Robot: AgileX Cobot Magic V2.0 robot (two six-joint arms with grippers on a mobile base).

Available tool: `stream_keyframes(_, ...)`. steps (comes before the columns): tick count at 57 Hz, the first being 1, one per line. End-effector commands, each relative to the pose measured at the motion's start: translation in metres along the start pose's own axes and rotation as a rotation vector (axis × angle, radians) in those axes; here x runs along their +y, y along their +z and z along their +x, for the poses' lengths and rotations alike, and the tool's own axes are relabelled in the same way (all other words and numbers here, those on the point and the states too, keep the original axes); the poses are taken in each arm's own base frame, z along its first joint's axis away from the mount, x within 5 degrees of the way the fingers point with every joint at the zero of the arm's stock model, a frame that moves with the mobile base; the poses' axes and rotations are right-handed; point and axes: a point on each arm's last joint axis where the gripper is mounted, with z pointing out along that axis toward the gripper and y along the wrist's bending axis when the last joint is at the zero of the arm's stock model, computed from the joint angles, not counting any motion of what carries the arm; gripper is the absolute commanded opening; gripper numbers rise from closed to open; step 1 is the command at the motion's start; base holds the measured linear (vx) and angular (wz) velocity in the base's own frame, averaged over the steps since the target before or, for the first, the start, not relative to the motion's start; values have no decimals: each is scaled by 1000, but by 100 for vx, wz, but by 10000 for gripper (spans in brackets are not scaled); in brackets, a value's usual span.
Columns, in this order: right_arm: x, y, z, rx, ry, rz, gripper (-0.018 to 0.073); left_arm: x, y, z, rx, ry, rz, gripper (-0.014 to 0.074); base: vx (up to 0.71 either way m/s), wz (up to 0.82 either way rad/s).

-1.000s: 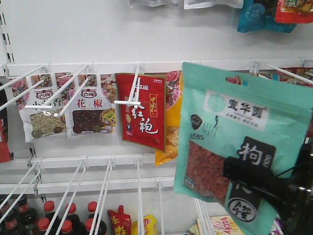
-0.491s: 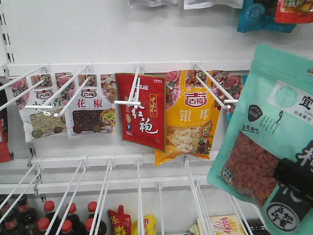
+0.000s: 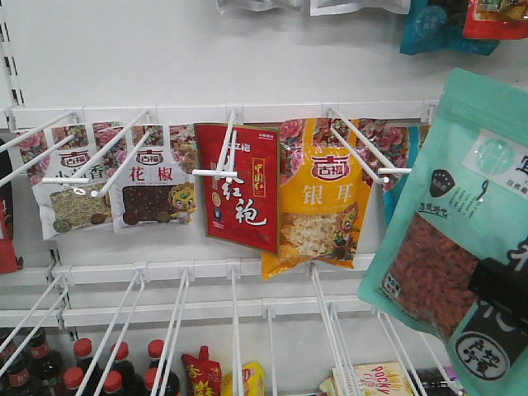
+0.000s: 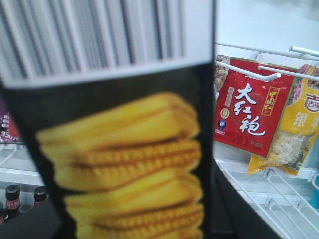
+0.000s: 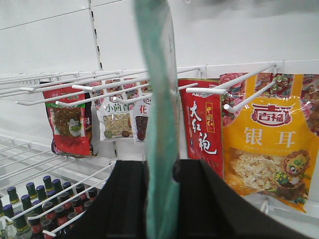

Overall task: Pick snacks and fruit into basket
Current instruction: 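Pull the teal bag off the hook toward the robot with the right gripper, then hold both items and drive the base away from the shelf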

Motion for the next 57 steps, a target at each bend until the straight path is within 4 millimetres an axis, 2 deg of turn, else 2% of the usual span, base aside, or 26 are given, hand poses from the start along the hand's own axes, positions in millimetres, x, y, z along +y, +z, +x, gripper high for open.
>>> stream_keyframes(1,0,-2,-11,-36,-16,19,-9,-6,-2,-19,-116,9,47,2,0,0)
stream_keyframes(57,0,-2,-11,-38,-16,22,-9,-6,-2,-19,-116,9,47,2,-1,2)
